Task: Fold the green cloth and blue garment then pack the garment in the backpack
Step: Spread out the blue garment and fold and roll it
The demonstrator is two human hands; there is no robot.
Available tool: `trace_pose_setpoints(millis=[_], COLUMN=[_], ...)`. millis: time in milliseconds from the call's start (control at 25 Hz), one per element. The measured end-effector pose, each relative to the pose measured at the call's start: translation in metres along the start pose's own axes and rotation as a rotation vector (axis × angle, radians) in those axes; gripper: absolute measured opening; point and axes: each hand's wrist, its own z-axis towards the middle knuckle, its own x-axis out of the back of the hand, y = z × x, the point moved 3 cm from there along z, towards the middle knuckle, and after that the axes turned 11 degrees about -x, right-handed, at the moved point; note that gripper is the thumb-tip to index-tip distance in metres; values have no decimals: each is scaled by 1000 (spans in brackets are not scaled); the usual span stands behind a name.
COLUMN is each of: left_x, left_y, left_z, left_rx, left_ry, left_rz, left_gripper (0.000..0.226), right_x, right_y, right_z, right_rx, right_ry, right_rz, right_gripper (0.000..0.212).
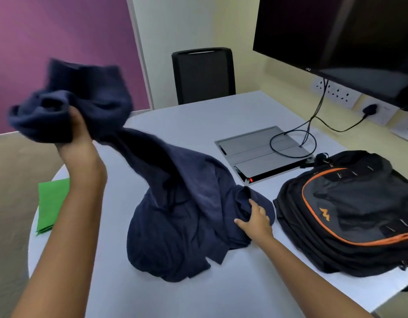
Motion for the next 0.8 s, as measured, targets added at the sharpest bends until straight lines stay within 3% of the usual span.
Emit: trace_pose_setpoints(millis=[40, 80, 160, 200, 280, 320, 400, 480, 560, 640, 720, 800], left_x=[2, 4, 10, 19, 45, 53, 46, 19, -9, -25, -30, -22], left_y=[-6, -18, -62, -85, -123, -140, -152, -147, -145, -150, -157, -160], left_z=[6, 1, -29, -51, -94, -110, -134, -169, -198, -217, -219, -196], left_rx=[50, 120, 278, 347, 429, 374, 87, -129, -93, -24, -78, -114], left_ry=[29, -82, -577, -874, -1360, -1446, -1333, -1339, -1453, -1541, -1441, -1223], left_rz=[8, 212, 657, 780, 1004, 1120, 1209, 1080, 989, 1033, 1024, 902], left_gripper=[45, 43, 31, 35, 59, 75, 101, 109, 111, 108, 80, 28], right_x=[-7, -13, -15, -11, 1, 12, 49, 92, 127, 145, 146, 144], right_y=[3, 6, 9, 10, 9, 8, -2, -28, -59, -91, -108, -103], right_z=[3, 5, 11, 15, 23, 29, 38, 32, 8, -26, -46, -45], right_rx=[-8, 4, 42, 38, 5, -34, -111, -94, 1, 195, 351, 342], right_ry=[-10, -2, 67, 80, 88, 92, 155, 146, 9, -172, -291, -251], right_rz=[-107, -193, -261, -213, 15, 168, 511, 874, 1151, 1221, 1143, 1117], right_gripper=[73, 61, 31, 24, 26, 28, 34, 30, 24, 23, 27, 28])
